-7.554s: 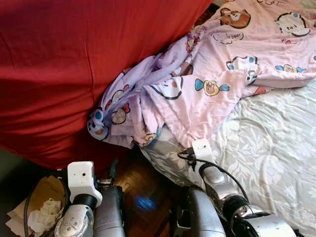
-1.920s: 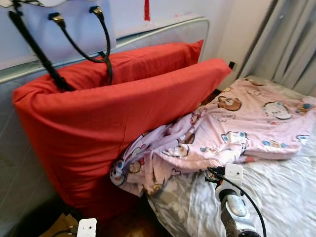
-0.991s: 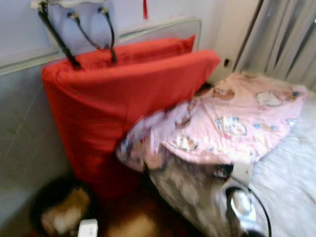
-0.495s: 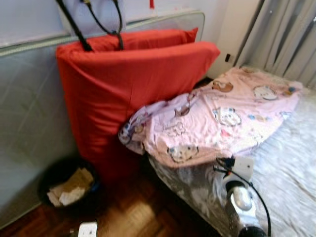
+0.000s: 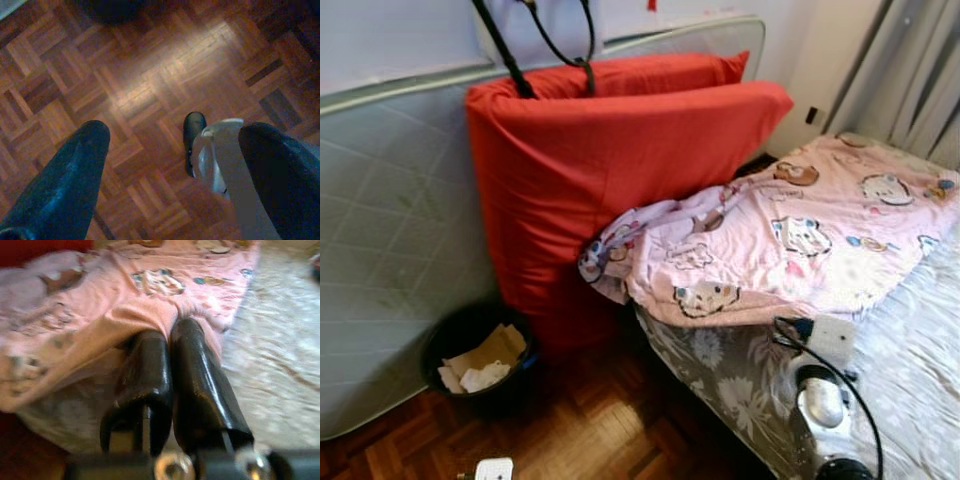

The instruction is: Clean up the room

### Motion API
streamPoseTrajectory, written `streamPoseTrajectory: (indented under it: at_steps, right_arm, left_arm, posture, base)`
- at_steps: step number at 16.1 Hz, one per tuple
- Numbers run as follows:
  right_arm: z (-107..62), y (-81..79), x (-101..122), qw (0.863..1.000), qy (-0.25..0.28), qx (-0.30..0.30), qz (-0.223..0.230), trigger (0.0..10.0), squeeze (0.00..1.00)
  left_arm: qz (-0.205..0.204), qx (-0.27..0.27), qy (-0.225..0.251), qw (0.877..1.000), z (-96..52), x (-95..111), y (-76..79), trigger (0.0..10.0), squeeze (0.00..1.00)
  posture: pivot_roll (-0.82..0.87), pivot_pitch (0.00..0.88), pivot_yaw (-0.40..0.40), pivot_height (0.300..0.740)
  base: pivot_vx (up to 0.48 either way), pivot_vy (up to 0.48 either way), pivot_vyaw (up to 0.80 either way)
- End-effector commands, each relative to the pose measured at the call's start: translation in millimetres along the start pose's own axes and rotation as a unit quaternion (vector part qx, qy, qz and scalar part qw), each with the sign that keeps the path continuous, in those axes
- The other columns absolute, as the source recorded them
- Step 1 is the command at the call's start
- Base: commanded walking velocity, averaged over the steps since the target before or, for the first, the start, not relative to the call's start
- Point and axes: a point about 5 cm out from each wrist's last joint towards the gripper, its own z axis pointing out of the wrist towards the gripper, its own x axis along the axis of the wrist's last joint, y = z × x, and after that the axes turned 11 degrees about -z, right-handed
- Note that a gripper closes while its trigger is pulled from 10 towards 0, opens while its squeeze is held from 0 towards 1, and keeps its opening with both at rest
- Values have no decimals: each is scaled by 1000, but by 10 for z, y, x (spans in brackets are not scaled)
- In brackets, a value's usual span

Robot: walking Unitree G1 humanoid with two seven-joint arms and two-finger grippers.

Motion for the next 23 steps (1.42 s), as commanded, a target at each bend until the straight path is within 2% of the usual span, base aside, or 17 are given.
streamPoseTrajectory:
  at_steps: [1, 4, 7, 11, 14, 15, 21, 22, 23]
  right_arm:
    - [-22, 32, -98, 999, -27, -6, -21, 10000, 0]
    - [-104, 79, -358, 994, -105, -5, -41, 10000, 0]
    - [-201, 42, -557, 984, -164, 33, -61, 10000, 0]
    - [-296, -57, -688, 973, -204, 90, -67, 10000, 0]
    - [-310, -56, -709, 971, -209, 97, -70, 10000, 0]
    - [-316, -58, -715, 970, -209, 102, -67, 10000, 1000]
    - [-399, -83, -803, 965, -217, 130, -65, 10000, 1000]
    - [-427, -125, -815, 964, -216, 146, -55, 10000, 882]
    - [-441, -149, -820, 963, -214, 157, -54, 10000, 239]
  left_arm:
    - [6, 0, -5, 1000, -7, -26, -3, 10000, 0]
    - [12, -5, -6, 1000, -5, -26, 13, 10000, 0]
    - [15, -6, -6, 1000, -3, -20, 16, 10000, 0]
    - [20, -8, -7, 1000, 2, -9, 23, 10000, 0]
    - [24, -11, -7, 1000, 5, -7, 39, 10000, 0]
    - [24, -11, -8, 1000, 4, -10, 43, 10000, 0]
    - [25, -10, -12, 1000, -1, -34, 55, 10000, 0]
    - [26, -10, -15, 1000, -2, -43, 50, 10000, 0]
    - [26, -10, -16, 999, -2, -44, 50, 10000, 0]
  posture:
    - [38, 0, -83, 740]
    - [38, 0, -82, 740]
    - [38, 0, -80, 740]
    - [36, 0, -79, 740]
    - [36, 0, -80, 740]
    - [35, 0, -82, 740]
    - [35, 0, -86, 740]
    - [32, 0, -84, 740]
    - [29, 0, -82, 740]
  base:
    - [0, 0, 0]
    - [0, 0, 0]
    - [0, 0, 0]
    - [0, 0, 0]
    - [0, 0, 0]
    - [0, 0, 0]
    - [0, 0, 0]
    - [0, 0, 0]
    - [0, 0, 0]
